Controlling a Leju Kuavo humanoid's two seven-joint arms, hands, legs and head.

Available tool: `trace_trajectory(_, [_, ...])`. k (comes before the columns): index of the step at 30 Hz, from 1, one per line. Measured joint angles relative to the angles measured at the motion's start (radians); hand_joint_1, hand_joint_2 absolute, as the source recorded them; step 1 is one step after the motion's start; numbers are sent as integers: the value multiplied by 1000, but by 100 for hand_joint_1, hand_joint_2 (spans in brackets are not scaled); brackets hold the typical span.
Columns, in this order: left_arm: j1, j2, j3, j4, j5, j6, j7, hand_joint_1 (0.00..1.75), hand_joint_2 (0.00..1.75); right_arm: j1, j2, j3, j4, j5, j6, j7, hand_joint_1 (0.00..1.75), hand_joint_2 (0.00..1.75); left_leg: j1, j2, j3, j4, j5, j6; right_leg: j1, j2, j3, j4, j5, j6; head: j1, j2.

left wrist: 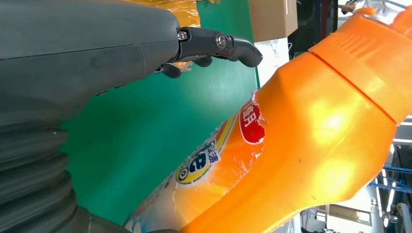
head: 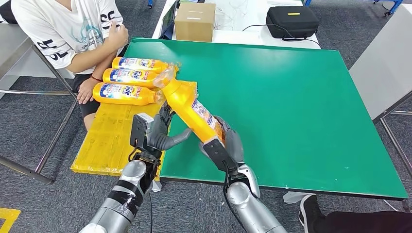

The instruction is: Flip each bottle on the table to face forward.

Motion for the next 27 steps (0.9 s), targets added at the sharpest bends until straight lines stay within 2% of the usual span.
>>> trace_trajectory(14, [-4, 1, -31, 1, 38, -25, 13, 0, 175, -56, 76, 33, 124, 25, 12, -17, 175, 175, 0, 0, 0, 0, 0, 0, 0, 0, 0, 0, 0, 0, 0, 0])
trace_trajectory(22, [17, 4, -30, -8, 60, -30, 24, 0, 175, -61, 87, 66, 164, 40, 3, -10, 175, 175, 0, 0, 0, 0, 0, 0, 0, 0, 0, 0, 0, 0, 0, 0])
trace_trajectory(23, [19, 5, -29, -9, 69, -35, 28, 4, 175, -61, 88, 71, 167, 41, 4, -9, 175, 175, 0, 0, 0, 0, 0, 0, 0, 0, 0, 0, 0, 0, 0, 0])
trace_trajectory(25, [21, 6, -26, -10, 90, -51, 36, 77, 175, -61, 89, 81, 171, 43, 6, -9, 175, 175, 0, 0, 0, 0, 0, 0, 0, 0, 0, 0, 0, 0, 0, 0])
trace_trajectory(27, [24, 8, -22, -10, 111, -70, 39, 161, 175, -61, 90, 88, 174, 43, 7, -9, 175, 175, 0, 0, 0, 0, 0, 0, 0, 0, 0, 0, 0, 0, 0, 0])
